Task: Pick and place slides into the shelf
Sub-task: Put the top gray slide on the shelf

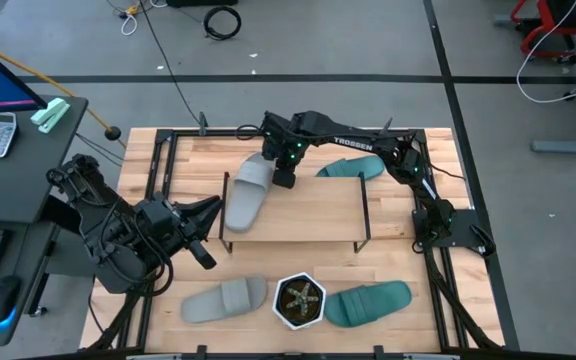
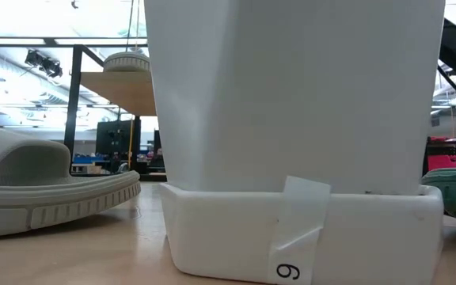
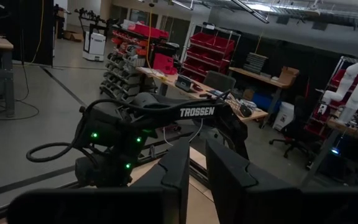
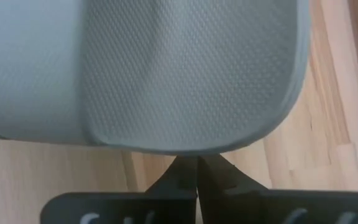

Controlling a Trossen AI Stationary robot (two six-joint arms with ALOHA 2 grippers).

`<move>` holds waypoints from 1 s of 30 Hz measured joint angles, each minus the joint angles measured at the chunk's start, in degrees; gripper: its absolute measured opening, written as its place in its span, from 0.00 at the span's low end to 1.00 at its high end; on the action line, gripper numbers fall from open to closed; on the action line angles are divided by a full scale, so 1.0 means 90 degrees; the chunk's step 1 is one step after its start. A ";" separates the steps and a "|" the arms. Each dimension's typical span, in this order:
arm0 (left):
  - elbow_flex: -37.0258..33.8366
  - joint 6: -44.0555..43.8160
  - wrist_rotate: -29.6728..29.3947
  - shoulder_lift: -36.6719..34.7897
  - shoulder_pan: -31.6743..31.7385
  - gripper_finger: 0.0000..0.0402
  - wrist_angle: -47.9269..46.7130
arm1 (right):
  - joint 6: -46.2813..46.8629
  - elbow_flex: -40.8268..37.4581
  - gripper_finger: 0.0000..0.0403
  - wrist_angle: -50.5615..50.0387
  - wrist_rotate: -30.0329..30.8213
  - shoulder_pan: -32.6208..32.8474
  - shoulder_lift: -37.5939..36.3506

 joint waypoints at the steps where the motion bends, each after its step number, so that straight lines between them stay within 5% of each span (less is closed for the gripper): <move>1: 0.0000 0.0002 0.0000 0.0000 0.0000 0.15 0.0000 | 0.0007 0.0000 0.00 0.0039 -0.0002 0.0002 0.0000; 30: 0.0000 -0.0012 0.0000 0.0000 0.0000 0.14 -0.0078 | 0.0160 0.0002 0.00 0.1143 -0.0210 0.0050 0.0000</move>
